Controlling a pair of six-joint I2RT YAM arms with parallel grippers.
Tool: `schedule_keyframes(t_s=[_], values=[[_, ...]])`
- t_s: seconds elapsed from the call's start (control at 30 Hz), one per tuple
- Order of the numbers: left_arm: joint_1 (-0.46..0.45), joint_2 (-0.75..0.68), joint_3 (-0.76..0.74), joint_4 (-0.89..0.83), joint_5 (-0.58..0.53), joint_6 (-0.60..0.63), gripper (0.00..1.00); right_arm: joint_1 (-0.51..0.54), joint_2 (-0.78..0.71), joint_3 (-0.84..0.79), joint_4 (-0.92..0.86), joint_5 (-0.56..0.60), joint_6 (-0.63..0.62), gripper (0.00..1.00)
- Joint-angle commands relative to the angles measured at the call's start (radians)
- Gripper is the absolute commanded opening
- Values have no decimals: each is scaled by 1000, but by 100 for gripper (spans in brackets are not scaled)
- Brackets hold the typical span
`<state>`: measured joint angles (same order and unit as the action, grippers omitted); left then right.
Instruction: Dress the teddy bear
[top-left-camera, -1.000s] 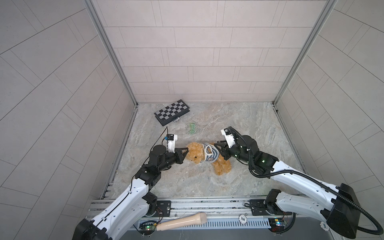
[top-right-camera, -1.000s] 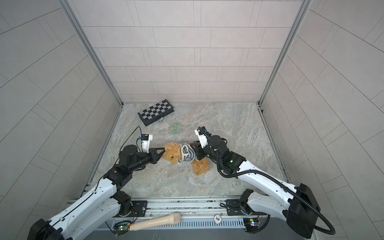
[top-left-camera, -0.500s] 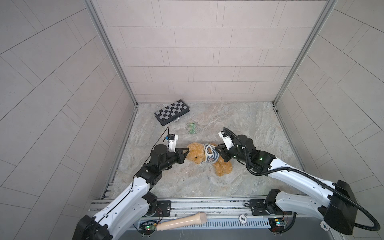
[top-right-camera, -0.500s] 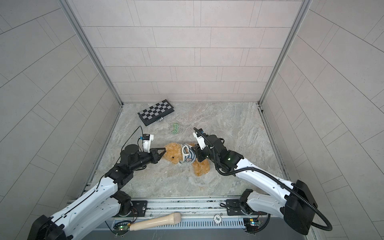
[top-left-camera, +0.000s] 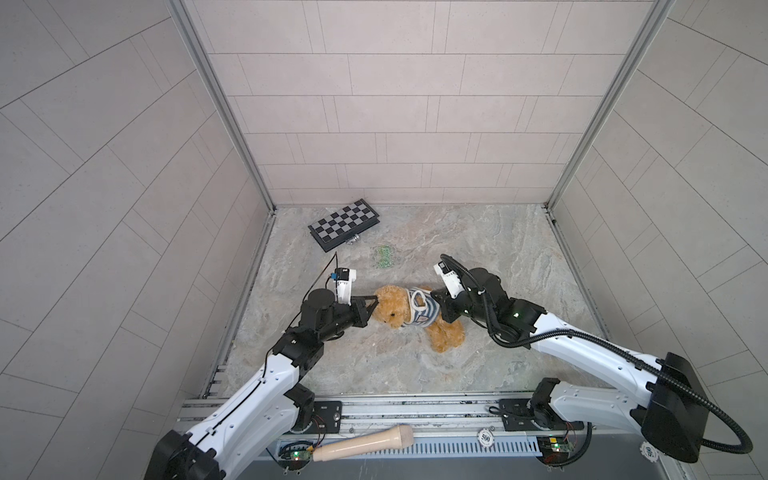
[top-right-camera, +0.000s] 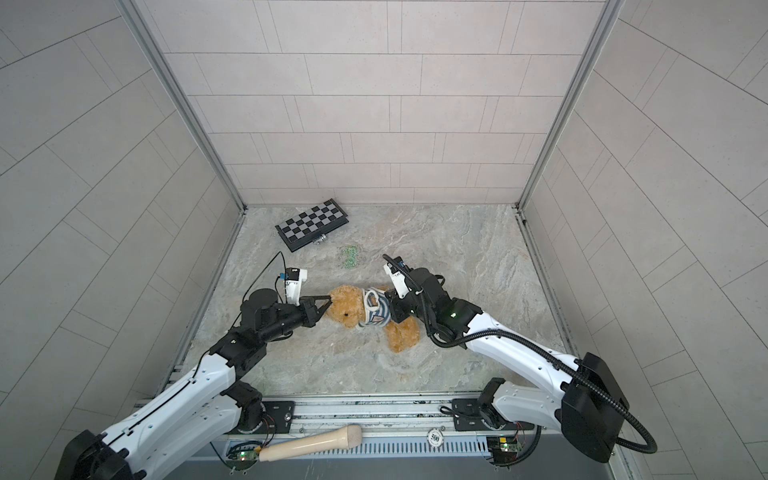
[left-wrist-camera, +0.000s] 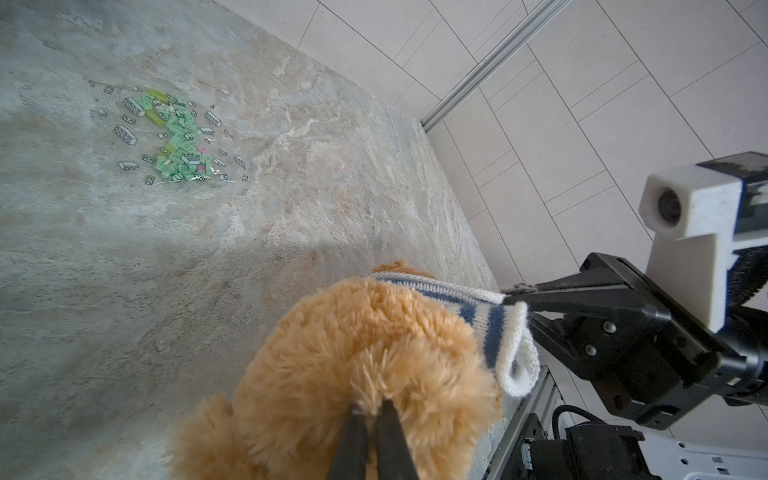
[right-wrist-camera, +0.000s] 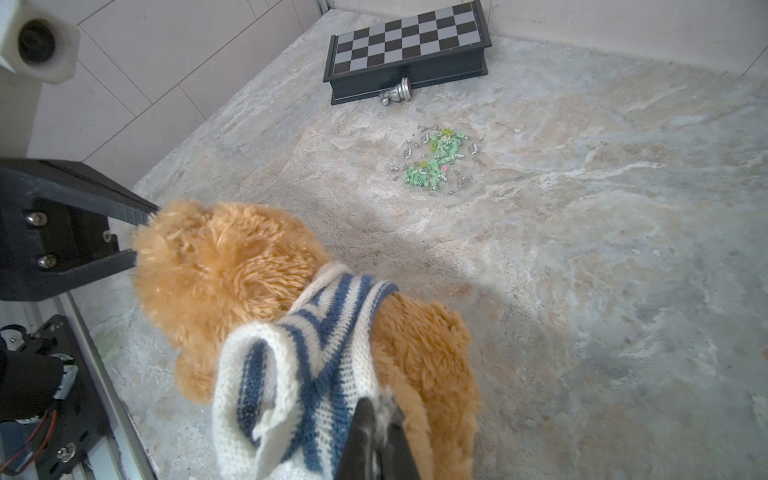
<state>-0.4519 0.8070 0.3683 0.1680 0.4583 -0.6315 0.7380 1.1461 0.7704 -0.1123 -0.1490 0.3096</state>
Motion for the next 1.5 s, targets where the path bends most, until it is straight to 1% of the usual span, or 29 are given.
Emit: schedule_keyframes(t_s=[0.0, 0.13, 0.27, 0.47, 0.6, 0.8, 0.9, 0.97, 1.0, 1.03, 1.07, 1.13, 1.23, 1.3, 1.37, 1.43, 1.47], values=[[-4, -9, 28, 8, -6, 21, 0, -23, -47, -26, 5, 58, 9, 0], [8, -20, 20, -4, -22, 20, 0, -68, -125, -96, 25, 106, 55, 0], [27, -29, 8, -4, -29, 6, 0, -93, -189, -188, 59, 122, 96, 0], [45, -18, -14, 19, -36, -14, 0, -110, -175, -246, 73, 149, 120, 0], [48, -41, -29, 23, -52, -16, 0, -126, -188, -281, 89, 182, 145, 0], [48, -69, -42, 31, -25, 18, 0, -140, -182, -322, 111, 200, 157, 0], [33, -66, -26, 53, 26, 43, 0, -153, -168, -339, 118, 199, 166, 0], [-21, -65, -4, 57, 25, 69, 0, -154, -168, -343, 135, 181, 170, 0], [-41, -65, 8, 51, 16, 86, 0, -153, -165, -339, 143, 162, 168, 0], [-87, -62, 24, 45, 3, 107, 0, -154, -160, -326, 148, 136, 158, 0], [-109, -58, 41, 47, -10, 121, 0, -152, -155, -305, 140, 111, 156, 0], [-123, -43, 74, 61, -27, 133, 0, -151, -157, -267, 139, 75, 155, 0], [-123, 8, 165, 67, -57, 177, 0, -149, -182, -207, 133, 94, 143, 0], [-126, 54, 239, 87, -69, 229, 0, -152, -192, -169, 123, 124, 126, 0], [-134, 103, 305, 142, -61, 285, 0, -161, -205, -126, 126, 147, 103, 0], [-141, 137, 338, 209, -39, 326, 0, -162, -228, -109, 149, 168, 78, 0], [-155, 148, 340, 219, -53, 358, 0, -161, -244, -115, 169, 183, 73, 0]])
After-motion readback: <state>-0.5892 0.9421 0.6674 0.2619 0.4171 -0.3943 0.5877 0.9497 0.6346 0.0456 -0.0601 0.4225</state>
